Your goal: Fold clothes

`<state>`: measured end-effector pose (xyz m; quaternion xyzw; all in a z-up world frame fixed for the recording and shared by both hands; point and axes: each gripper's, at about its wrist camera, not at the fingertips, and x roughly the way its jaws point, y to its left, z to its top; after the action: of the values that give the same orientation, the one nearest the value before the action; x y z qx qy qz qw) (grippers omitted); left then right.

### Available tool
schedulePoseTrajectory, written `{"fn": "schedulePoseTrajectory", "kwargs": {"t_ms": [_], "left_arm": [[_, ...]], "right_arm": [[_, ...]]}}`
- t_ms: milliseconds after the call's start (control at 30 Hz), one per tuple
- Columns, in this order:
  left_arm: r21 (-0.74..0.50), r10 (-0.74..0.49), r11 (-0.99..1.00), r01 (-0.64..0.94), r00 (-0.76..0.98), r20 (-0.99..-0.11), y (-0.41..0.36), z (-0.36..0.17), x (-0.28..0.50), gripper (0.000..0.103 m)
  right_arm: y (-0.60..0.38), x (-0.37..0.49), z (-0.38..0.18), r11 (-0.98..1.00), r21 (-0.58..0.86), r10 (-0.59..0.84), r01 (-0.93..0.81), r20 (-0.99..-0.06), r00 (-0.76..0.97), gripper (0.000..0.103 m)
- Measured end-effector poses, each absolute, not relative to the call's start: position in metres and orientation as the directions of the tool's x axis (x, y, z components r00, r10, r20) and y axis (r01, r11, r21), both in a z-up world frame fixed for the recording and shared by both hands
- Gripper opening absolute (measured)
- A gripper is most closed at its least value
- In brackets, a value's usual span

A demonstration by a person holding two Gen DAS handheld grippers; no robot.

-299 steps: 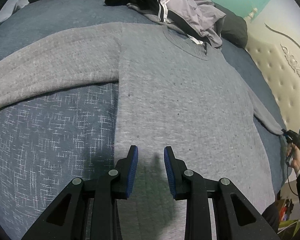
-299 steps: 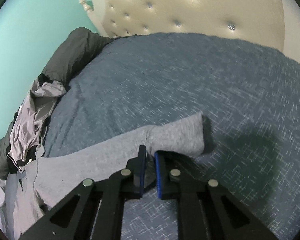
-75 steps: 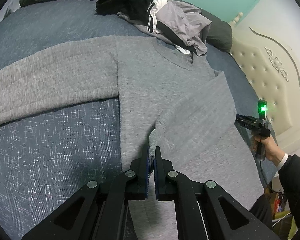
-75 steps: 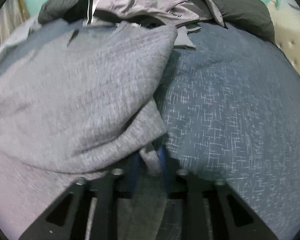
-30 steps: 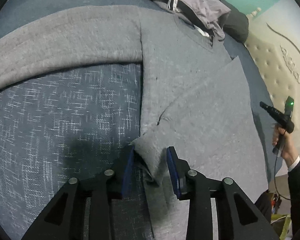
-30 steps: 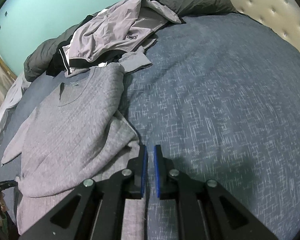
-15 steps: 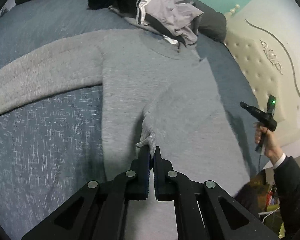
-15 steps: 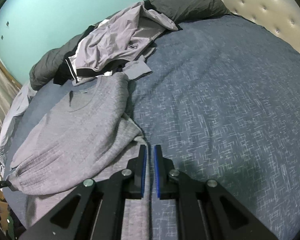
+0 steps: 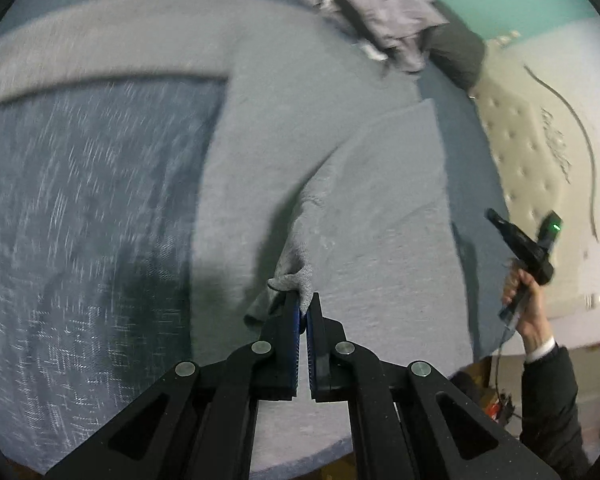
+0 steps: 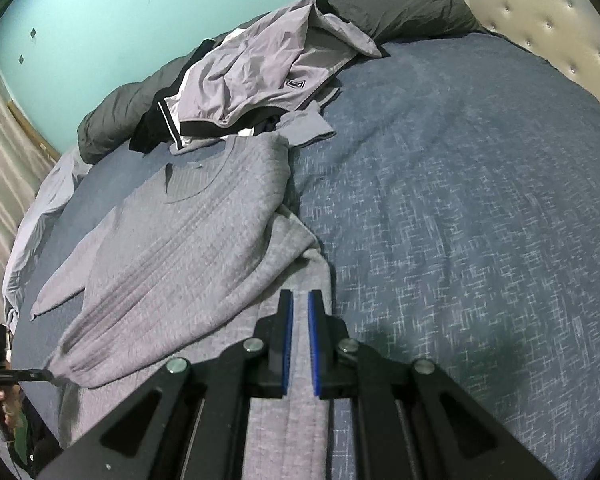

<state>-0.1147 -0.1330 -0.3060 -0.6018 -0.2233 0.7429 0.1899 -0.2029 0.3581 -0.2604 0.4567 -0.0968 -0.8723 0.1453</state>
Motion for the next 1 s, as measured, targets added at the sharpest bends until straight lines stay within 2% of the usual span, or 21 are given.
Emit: {"fn": "schedulePoseTrajectory", "kwargs": {"t_ms": [133, 233, 300, 367, 433, 500, 567, 633, 700, 767, 800, 1000], "left_arm": [[-0.502, 0.489, -0.865, 0.014, -0.203, -0.848, -0.146, -0.327, -0.123, 0.004], [-0.464, 0.456, -0.885, -0.016, -0.224, -0.861, -0.151, -0.323, -0.128, 0.004], [-0.428, 0.423, -0.903, -0.035, -0.238, -0.874, -0.153, -0.318, -0.13, 0.008], [-0.405, 0.401, -0.913, -0.041, -0.264, -0.877, -0.158, -0.311, -0.133, 0.023], [-0.375, 0.375, -0.925, -0.061, -0.304, -0.876, -0.159, -0.302, -0.137, 0.031], [-0.358, 0.369, -0.929, -0.099, -0.341, -0.864, -0.156, -0.295, -0.143, 0.035], [-0.335, 0.363, -0.932, -0.14, -0.372, -0.855, -0.147, -0.289, -0.15, 0.048], [-0.309, 0.351, -0.936, -0.167, -0.398, -0.848, -0.136, -0.287, -0.156, 0.056], [-0.29, 0.343, -0.939, -0.186, -0.42, -0.84, -0.125, -0.288, -0.164, 0.061], [-0.287, 0.344, -0.938, -0.194, -0.434, -0.832, -0.118, -0.291, -0.17, 0.065], [-0.283, 0.341, -0.939, -0.194, -0.443, -0.829, -0.114, -0.294, -0.174, 0.066], [-0.244, 0.299, -0.954, -0.174, -0.491, -0.818, -0.098, -0.305, -0.191, 0.076]], "right_arm": [[0.355, -0.206, -0.266, -0.943, 0.285, -0.333, 0.173, -0.778, -0.532, 0.007], [0.354, -0.21, -0.273, -0.946, 0.276, -0.325, 0.172, -0.787, -0.525, 0.007], [0.355, -0.214, -0.279, -0.948, 0.273, -0.317, 0.162, -0.792, -0.521, 0.007], [0.356, -0.215, -0.283, -0.949, 0.276, -0.315, 0.153, -0.793, -0.522, 0.007], [0.355, -0.216, -0.285, -0.948, 0.279, -0.316, 0.151, -0.791, -0.524, 0.007], [0.352, -0.217, -0.289, -0.95, 0.269, -0.31, 0.156, -0.797, -0.518, 0.007], [0.35, -0.219, -0.291, -0.952, 0.26, -0.305, 0.159, -0.802, -0.513, 0.007], [0.349, -0.222, -0.293, -0.955, 0.254, -0.298, 0.156, -0.807, -0.51, 0.008], [0.348, -0.225, -0.295, -0.957, 0.248, -0.29, 0.15, -0.812, -0.507, 0.02], [0.348, -0.231, -0.295, -0.957, 0.253, -0.289, 0.141, -0.812, -0.506, 0.055], [0.347, -0.233, -0.296, -0.957, 0.255, -0.289, 0.137, -0.813, -0.506, 0.06], [0.331, -0.26, -0.291, -0.955, 0.256, -0.295, 0.148, -0.811, -0.505, 0.06]]}}
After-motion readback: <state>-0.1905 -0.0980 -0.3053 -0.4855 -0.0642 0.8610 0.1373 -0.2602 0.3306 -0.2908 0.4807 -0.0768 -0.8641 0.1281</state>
